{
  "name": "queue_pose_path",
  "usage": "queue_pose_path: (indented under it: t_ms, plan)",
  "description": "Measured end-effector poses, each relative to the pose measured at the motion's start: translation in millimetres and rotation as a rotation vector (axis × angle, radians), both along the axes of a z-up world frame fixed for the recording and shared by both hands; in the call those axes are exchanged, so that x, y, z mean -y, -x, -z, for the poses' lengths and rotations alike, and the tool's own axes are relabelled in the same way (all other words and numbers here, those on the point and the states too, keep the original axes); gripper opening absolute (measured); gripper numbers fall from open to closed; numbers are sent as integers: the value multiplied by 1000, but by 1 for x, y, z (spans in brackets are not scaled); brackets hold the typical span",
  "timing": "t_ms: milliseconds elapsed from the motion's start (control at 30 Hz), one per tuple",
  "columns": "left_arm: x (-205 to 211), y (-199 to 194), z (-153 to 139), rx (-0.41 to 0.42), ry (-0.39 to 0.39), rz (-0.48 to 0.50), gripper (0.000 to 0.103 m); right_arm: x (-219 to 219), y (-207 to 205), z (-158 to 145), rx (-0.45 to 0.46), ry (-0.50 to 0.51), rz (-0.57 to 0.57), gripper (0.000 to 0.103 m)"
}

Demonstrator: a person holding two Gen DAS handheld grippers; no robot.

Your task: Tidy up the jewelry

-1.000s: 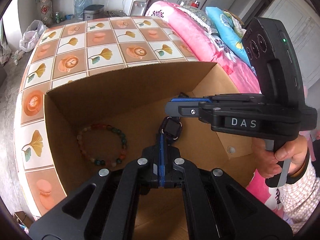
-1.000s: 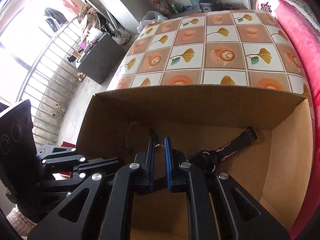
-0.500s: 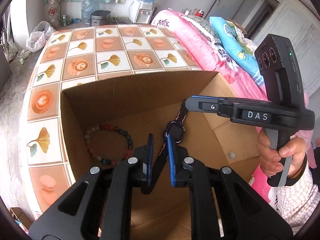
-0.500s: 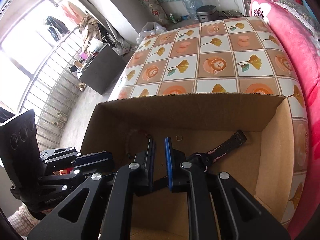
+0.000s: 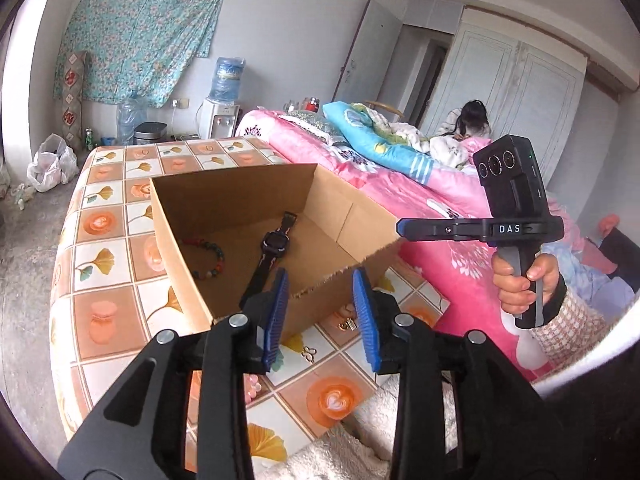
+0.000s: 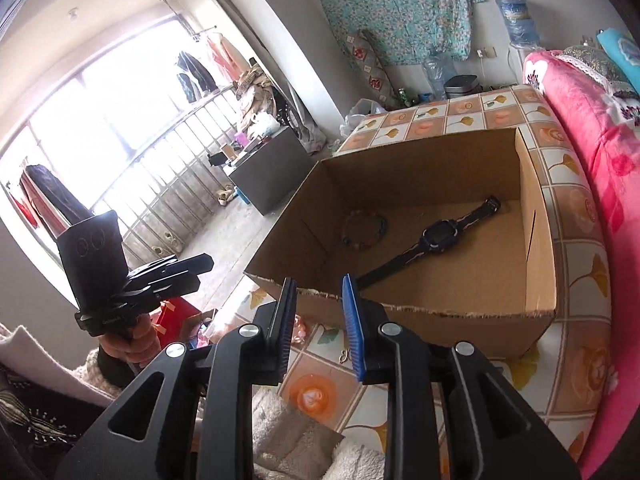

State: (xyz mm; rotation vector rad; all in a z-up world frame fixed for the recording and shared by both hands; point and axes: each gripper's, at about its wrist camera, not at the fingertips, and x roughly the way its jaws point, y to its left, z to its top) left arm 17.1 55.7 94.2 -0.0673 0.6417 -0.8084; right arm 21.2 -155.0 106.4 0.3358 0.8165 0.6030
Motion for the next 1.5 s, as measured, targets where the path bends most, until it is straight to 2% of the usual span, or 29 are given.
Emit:
queue_pose_path:
  t_ms: [133,267,333,567,733,1033,1100,1200,1300,1367,1500]
  plan:
    - [20,10,44,-112,-66,-2,35,-11,16,51,-134,14,37,24]
    - [58,11,89,-134,-272,-23,35,-13,16,85,-238,-1,88,24]
    - [72,7,105,-152,-313,-6,35,-11,13,92,-256,-9,101,24]
    - [76,-20,129,-254,-219,-38,33,-10,9,101,-266,-14,124,24]
    - [81,-30,135,-302,-130,-16,33,-1,6,112,-291,-105,137,24]
    - [96,-34,140,-345,-39,56,33,7,1,116,-293,-144,167,24]
    - [98,-32,137,-331,-55,57,33,9,0,117,-293,-148,174,24]
    - [95,-27,129,-256,-95,25,33,10,-1,118,-292,-152,180,24]
    - [95,-26,125,-159,-230,-29,33,10,-3,122,-295,-155,182,24]
    - [99,-27,128,-124,-316,-41,33,9,-5,124,-296,-157,180,24]
    - [107,-26,130,-70,-384,-14,33,10,-6,125,-292,-161,177,24]
